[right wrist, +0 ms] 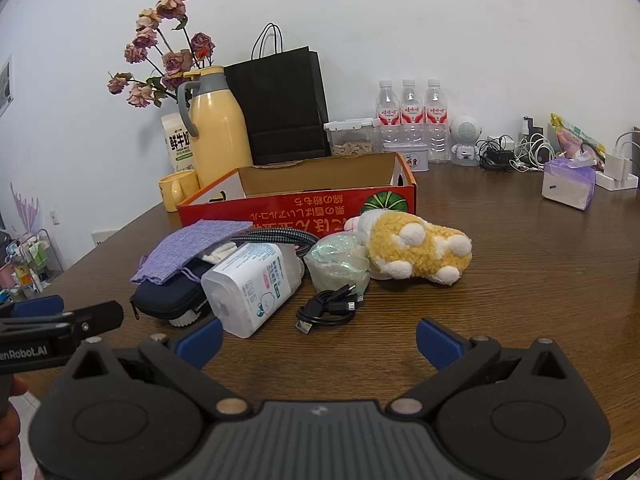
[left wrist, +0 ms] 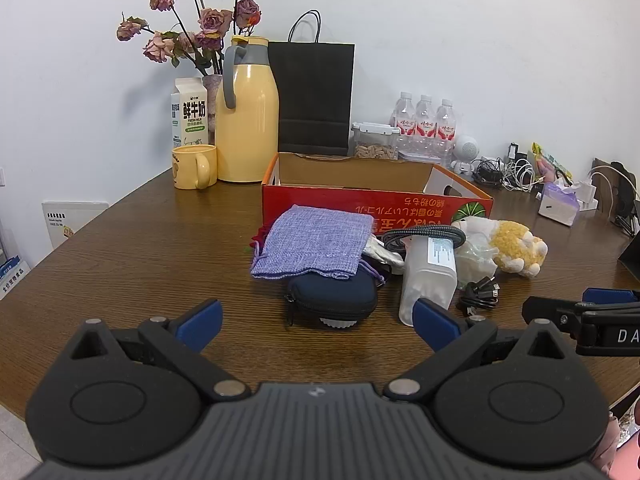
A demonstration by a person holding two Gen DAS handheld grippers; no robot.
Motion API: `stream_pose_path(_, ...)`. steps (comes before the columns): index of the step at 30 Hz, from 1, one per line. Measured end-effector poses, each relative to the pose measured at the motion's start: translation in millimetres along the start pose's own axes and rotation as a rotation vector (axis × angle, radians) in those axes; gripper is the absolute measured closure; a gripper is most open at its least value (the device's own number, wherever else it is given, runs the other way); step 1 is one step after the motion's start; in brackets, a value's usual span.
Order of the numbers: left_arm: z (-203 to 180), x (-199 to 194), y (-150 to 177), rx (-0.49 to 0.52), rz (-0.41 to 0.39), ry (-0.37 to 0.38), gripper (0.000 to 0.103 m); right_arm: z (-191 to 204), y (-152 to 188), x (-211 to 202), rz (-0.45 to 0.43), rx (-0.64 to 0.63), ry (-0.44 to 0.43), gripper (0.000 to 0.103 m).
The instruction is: Organize objects
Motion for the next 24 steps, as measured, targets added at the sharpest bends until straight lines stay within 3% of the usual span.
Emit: stream_pose_path(24,-0.1,-1.1,0.1,-0.001,-0.003,0.0,0.0,0.3,0.7,-2.6,-0.001,0.001,-0.001,0.0)
Point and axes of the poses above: each gripper's, at about its wrist camera, not at the fingertips, and x roughly the way its jaws point, z to its left, y to its underside, the point moved 9 cm from there along x, roughly the way its jaws point, and after that the axes turned 3 degrees about -z, right-handed, at the moved point
